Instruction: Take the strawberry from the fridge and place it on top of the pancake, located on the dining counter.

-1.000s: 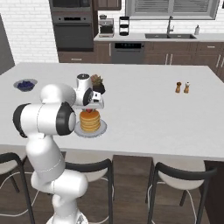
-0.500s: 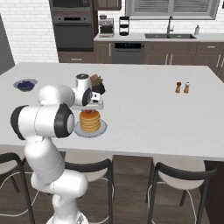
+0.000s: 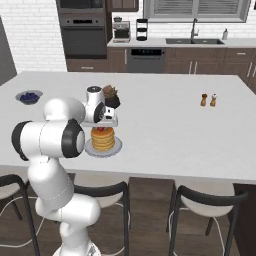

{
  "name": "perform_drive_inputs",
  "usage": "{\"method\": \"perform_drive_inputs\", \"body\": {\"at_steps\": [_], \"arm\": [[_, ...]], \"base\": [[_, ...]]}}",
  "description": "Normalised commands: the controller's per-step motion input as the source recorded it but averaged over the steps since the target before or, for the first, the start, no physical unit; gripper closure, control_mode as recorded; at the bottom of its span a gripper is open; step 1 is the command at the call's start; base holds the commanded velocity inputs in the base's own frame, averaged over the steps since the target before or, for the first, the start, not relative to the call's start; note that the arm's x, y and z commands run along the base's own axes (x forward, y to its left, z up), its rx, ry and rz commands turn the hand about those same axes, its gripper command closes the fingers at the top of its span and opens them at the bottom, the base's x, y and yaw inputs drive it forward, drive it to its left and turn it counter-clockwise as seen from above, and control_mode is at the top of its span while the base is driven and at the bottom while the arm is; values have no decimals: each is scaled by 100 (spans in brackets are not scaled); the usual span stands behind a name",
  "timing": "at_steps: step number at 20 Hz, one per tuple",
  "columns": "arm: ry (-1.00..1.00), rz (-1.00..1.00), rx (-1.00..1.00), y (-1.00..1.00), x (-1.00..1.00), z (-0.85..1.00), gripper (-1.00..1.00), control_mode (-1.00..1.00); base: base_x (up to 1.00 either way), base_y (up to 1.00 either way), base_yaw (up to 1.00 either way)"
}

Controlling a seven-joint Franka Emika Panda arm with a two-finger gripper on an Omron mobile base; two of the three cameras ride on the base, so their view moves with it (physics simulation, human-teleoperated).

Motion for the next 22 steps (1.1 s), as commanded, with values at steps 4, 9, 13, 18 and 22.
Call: {"method": "perform_drive_inputs", "body": {"at_steps": [4,9,13,18,22], "arm": [[0,0,0,0,0,-6,100,-100],[0,0,0,0,0,-3,-100,-100],[0,0,0,0,0,0,-100,-100],[0,0,0,0,0,0,-100,-100],[0,0,0,0,0,1,-100,-100]], "base": [[0,0,0],[0,0,0],[0,0,0],[0,0,0],[0,0,0]]}}
